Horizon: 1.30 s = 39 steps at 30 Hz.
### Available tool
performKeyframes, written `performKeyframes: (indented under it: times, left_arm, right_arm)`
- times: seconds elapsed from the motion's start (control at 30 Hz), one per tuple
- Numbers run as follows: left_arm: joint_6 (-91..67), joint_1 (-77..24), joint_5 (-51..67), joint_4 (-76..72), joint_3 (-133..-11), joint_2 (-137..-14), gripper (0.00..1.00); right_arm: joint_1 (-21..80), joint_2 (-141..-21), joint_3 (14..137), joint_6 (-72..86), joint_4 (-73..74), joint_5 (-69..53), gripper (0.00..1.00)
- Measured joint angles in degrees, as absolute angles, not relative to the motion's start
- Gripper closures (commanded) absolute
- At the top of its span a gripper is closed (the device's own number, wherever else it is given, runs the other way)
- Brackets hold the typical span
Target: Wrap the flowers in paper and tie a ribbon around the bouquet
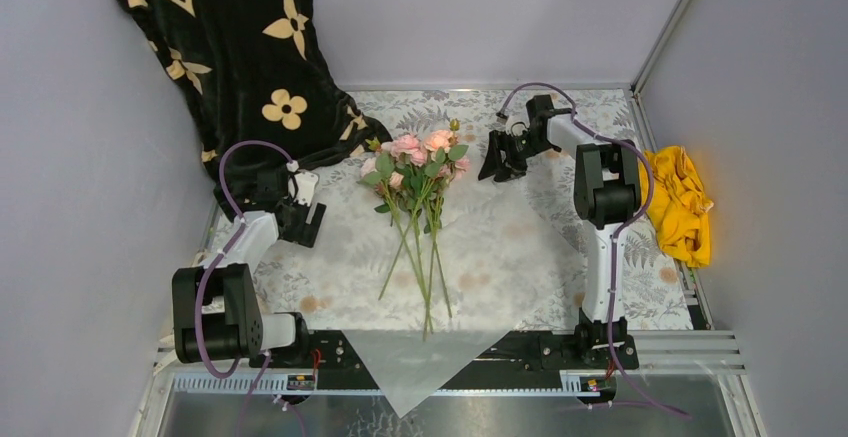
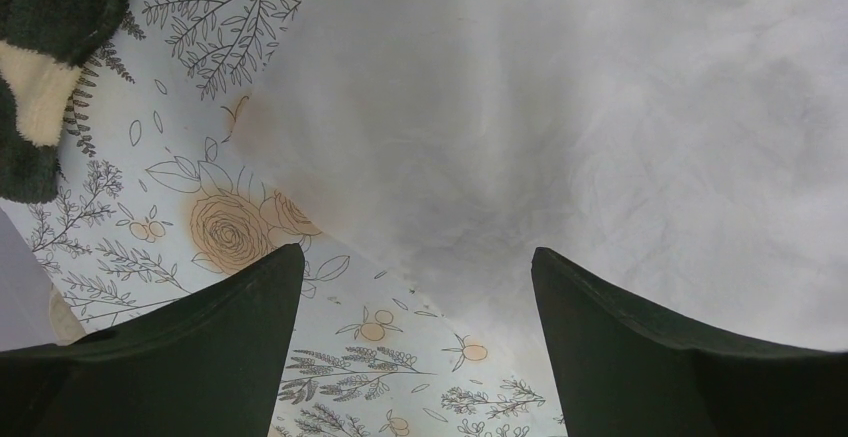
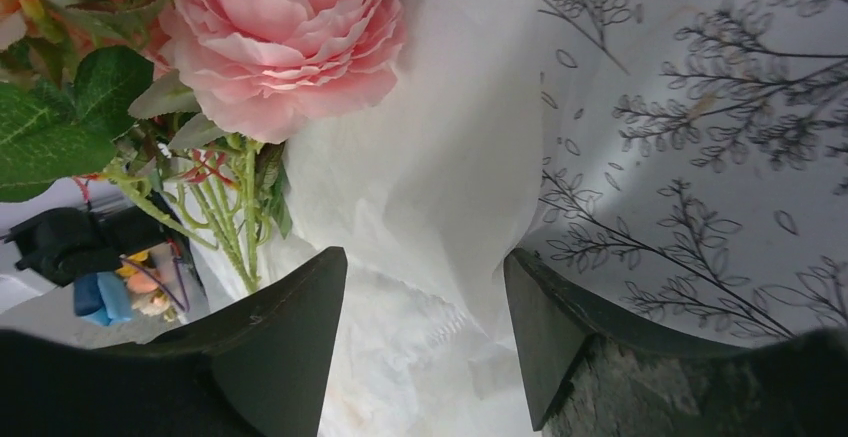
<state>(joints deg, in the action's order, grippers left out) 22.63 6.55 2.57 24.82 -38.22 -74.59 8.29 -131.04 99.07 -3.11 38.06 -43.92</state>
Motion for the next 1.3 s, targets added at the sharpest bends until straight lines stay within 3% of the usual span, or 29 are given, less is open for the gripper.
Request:
performKeyframes:
  times: [0.17, 0.3, 0.53, 0.73, 0.93, 1.07, 1.3]
  left_arm:
    - [22.6, 6.5, 2.5, 24.8, -38.2, -74.6, 0.10]
    - [22.4, 6.5, 2.5, 24.8, -38.2, -74.6, 0.10]
    - [21.7, 6.5, 2.6, 24.8, -38.2, -74.6, 0.10]
    - [21.6, 6.5, 2.5, 24.8, -38.2, -74.6, 0.10]
    - [21.6, 6.5, 2.6, 24.9, -38.3, -74.6, 0.11]
    - [22.4, 5.5, 3.3, 25.6, -39.7, -74.6, 0.11]
    - [24.8, -4.8, 6.1, 26.2, -43.1, -75.2, 0.11]
  right_arm:
    - [8.3, -131.4, 97.9, -3.1, 37.6, -47.2, 0.34]
    - [8.3, -131.4, 97.2, -2.7, 36.7, -47.7, 0.41]
    - [8.6, -130.5, 92.6, 1.0, 29.7, -46.8, 0.78]
    - [9.1, -129.9, 89.9, 3.9, 24.9, -46.5, 0.99]
    - [9.2, -128.5, 88.9, 5.3, 23.4, -42.7, 1.00]
    - [8.8, -125.9, 88.5, 5.4, 23.4, -34.0, 1.00]
    - [5.3, -124.3, 88.9, 5.5, 23.5, -23.4, 1.00]
